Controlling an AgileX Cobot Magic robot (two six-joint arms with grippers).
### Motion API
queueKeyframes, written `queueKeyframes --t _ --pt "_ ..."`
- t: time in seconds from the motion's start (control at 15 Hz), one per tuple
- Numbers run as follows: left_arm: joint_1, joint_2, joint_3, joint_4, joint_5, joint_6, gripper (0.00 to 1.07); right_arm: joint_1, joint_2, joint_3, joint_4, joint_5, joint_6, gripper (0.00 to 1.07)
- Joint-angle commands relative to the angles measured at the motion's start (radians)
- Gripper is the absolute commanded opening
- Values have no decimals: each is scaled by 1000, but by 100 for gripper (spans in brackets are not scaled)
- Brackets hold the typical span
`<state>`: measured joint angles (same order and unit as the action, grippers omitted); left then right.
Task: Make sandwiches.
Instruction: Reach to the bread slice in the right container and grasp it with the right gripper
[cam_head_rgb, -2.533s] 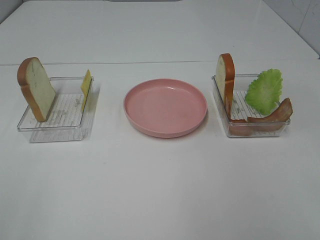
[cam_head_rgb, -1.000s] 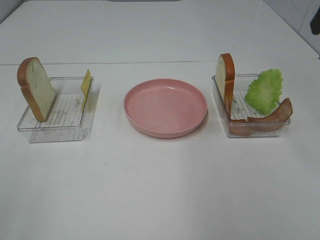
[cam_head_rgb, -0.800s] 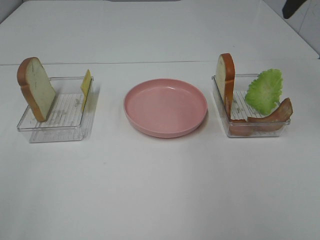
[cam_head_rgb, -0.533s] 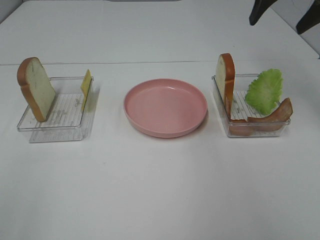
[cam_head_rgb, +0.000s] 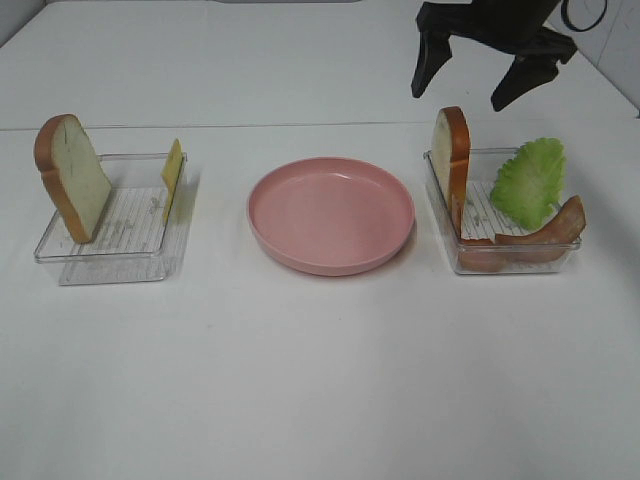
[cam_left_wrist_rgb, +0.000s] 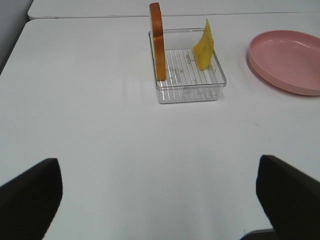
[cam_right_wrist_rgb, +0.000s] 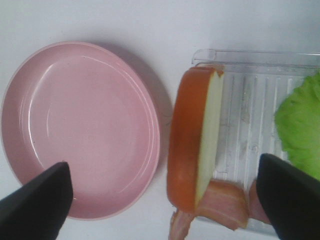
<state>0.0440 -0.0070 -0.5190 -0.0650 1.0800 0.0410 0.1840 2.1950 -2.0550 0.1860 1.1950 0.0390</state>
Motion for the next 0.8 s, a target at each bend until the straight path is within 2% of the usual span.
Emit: queueKeyframes --t 0.07,0.8 --pt "-6 -14 2 -6 -10 0 98 17 36 -10 10 -35 -5 96" --pt "-6 -14 2 -6 -10 0 98 15 155 -10 -31 -6 -13 96"
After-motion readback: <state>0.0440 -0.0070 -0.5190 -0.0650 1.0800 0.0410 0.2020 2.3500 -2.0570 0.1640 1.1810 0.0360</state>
